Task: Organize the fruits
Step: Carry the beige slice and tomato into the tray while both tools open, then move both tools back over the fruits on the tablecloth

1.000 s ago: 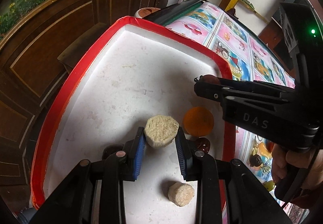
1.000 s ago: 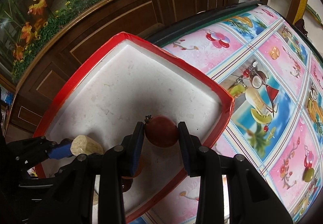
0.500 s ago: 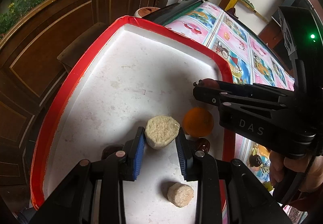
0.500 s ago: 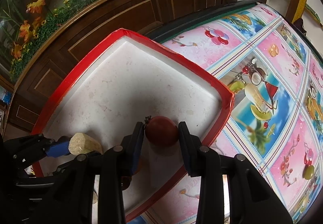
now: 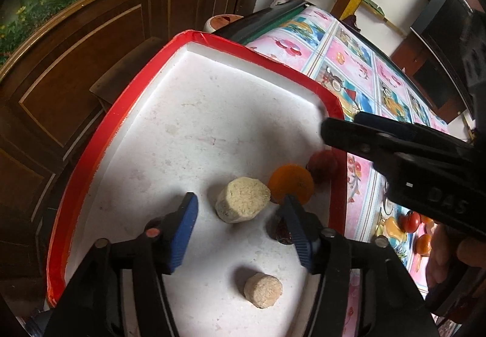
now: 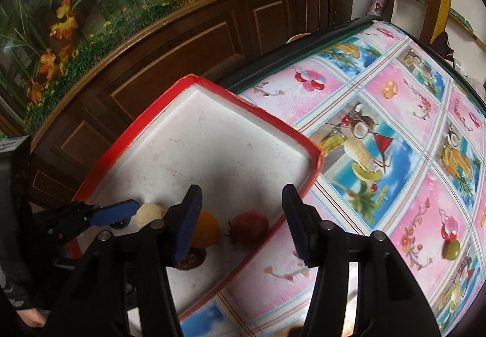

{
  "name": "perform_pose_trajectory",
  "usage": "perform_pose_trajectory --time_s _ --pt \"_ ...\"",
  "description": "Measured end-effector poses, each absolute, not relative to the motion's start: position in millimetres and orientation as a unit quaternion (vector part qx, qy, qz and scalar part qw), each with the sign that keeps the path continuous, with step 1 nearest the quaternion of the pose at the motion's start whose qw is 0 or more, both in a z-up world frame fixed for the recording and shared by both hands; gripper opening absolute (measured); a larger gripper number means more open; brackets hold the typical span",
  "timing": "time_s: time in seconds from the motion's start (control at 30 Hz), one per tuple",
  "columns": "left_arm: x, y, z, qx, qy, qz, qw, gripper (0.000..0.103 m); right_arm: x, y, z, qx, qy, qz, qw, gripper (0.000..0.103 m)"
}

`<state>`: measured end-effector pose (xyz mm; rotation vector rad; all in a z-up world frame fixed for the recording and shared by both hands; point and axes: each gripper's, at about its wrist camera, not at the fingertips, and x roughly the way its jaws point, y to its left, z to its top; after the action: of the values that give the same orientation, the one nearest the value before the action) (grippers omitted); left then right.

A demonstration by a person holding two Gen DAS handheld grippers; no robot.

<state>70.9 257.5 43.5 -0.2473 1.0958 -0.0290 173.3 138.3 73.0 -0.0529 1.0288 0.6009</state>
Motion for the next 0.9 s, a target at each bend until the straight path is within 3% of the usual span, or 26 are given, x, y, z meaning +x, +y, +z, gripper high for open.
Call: perform_pose_trajectory --time_s 0.3,0.9 --pt "62.3 250.8 53.1 -0.113 0.513 0.001 0.851 0.072 148.0 98.9 81.9 0.008 0.481 0.271 0.834 0.073" --pt "39.2 184.6 73.9 -0.073 0.501 -0.041 0.861 0.074 82.7 -27.8 76.1 0.066 0.489 0.191 0.848 0.075"
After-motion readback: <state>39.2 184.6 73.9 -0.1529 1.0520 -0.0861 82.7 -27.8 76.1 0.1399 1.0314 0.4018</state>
